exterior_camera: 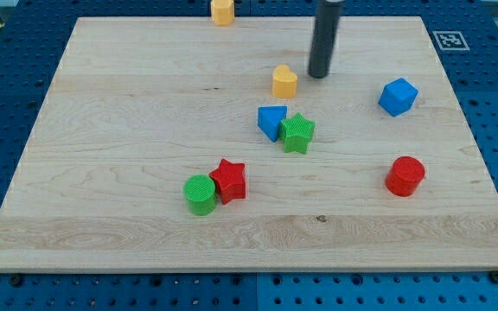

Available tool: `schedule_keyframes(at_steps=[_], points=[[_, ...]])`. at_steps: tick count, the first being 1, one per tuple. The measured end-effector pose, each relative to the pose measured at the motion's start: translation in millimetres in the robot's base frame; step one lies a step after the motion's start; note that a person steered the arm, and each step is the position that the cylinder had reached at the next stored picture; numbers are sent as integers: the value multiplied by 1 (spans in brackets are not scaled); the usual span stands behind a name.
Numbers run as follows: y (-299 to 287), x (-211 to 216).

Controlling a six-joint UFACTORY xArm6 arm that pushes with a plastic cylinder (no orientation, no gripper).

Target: Move yellow heart to the top left of the blue triangle

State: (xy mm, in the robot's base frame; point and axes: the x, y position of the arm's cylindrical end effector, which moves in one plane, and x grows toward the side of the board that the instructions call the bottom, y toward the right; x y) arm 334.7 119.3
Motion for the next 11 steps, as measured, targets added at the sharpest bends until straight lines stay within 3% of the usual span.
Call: schedule_keyframes(at_steps=[2,6,9,11], points=[[26,24],[-93,34],[-96,61],[-107,46]])
